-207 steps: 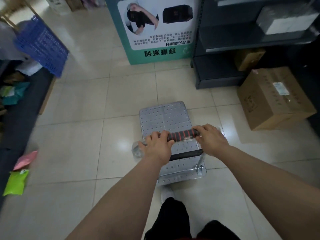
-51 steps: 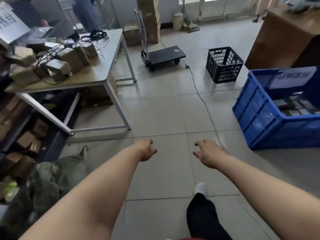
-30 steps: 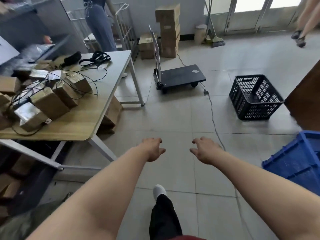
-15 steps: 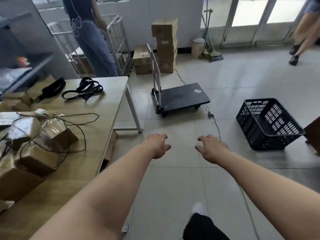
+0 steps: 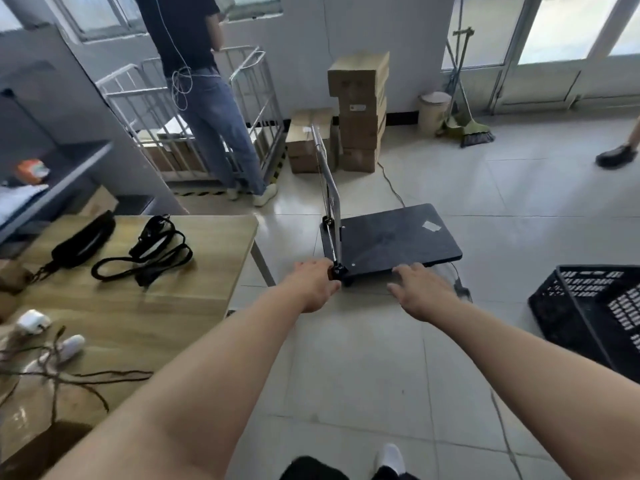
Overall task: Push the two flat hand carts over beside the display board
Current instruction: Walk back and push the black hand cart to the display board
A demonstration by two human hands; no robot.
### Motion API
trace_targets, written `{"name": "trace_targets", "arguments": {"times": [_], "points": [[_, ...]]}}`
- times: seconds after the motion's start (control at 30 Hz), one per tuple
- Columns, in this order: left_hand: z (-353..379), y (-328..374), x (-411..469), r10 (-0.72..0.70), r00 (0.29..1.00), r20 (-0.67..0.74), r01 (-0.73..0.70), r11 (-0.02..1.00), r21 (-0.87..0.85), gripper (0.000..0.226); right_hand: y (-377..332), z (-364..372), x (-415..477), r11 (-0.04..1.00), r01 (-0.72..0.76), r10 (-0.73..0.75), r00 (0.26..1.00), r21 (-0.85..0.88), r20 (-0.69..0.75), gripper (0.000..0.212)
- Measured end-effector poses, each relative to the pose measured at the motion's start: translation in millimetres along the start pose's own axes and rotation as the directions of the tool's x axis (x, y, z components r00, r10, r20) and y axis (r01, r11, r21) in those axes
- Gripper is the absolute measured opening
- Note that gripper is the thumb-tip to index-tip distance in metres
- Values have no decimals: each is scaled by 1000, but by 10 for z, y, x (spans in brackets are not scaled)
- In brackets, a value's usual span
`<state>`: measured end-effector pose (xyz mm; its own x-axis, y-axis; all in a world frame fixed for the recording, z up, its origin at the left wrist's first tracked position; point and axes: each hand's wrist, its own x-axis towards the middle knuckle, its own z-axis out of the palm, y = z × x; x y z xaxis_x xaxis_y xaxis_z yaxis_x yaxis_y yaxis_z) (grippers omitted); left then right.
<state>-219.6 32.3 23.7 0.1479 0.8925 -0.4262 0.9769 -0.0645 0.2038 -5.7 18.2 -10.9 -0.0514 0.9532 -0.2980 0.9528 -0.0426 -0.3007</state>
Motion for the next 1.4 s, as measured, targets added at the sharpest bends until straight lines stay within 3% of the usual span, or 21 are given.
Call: {"name": "trace_targets", "arguments": {"times": [0.3, 0.57, 0.73, 0.97, 1.3, 1.4], "points": [[-788, -332, 1510, -15, 1000, -2, 15, 998, 57, 56, -177, -408, 1629, 1000, 1, -1, 1000, -6, -11, 49], [-1562, -1066, 3095, -42, 999, -22, 41, 999, -23, 55, -897, -617, 3334, 1000, -2, 1, 1000, 25, 15, 49], [-1998, -1419, 3978, -56, 998, -22, 57, 997, 43, 55, -1242, -642, 4161, 998, -43, 42, 999, 42, 23, 46], [-2222, -1437, 4902, 23, 1000, 14, -23, 999, 36, 57, -1531, -620, 5105, 998, -47, 47, 999, 41, -7, 46], [-2559, -1302, 5942, -13, 999, 39, 10, 995, 97, 57, -1308, -627, 5889, 998, 53, -52, 999, 23, -4, 70], [-2581, -1178, 6156, 6, 997, 73, -19, 984, 175, 58, -1175, -711, 5980, 996, 83, -85, 995, 43, 44, 86]]}}
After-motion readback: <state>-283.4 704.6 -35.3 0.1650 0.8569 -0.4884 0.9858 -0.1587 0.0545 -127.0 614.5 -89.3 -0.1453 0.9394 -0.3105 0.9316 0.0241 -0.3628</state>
